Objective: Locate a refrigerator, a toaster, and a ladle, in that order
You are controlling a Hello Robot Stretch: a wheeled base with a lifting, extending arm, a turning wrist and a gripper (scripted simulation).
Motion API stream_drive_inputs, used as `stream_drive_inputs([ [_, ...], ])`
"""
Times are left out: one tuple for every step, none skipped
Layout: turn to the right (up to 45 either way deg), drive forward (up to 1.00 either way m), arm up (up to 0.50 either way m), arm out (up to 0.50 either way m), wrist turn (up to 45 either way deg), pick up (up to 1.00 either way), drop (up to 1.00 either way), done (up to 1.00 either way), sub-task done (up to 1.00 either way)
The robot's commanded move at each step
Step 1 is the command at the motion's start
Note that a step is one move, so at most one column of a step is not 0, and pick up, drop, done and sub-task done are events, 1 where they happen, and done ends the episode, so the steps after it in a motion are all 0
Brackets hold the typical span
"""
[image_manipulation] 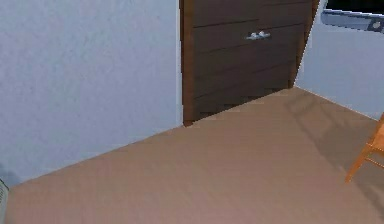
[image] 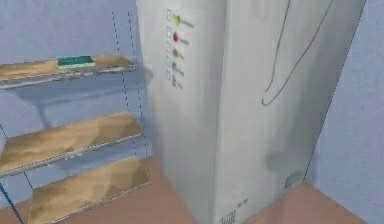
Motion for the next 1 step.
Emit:
stream_drive_inputs([
  [9.0, 0.00, 0.00, 0.00, 0.0, 0.00, 0.00, 0.00, 0.00],
])
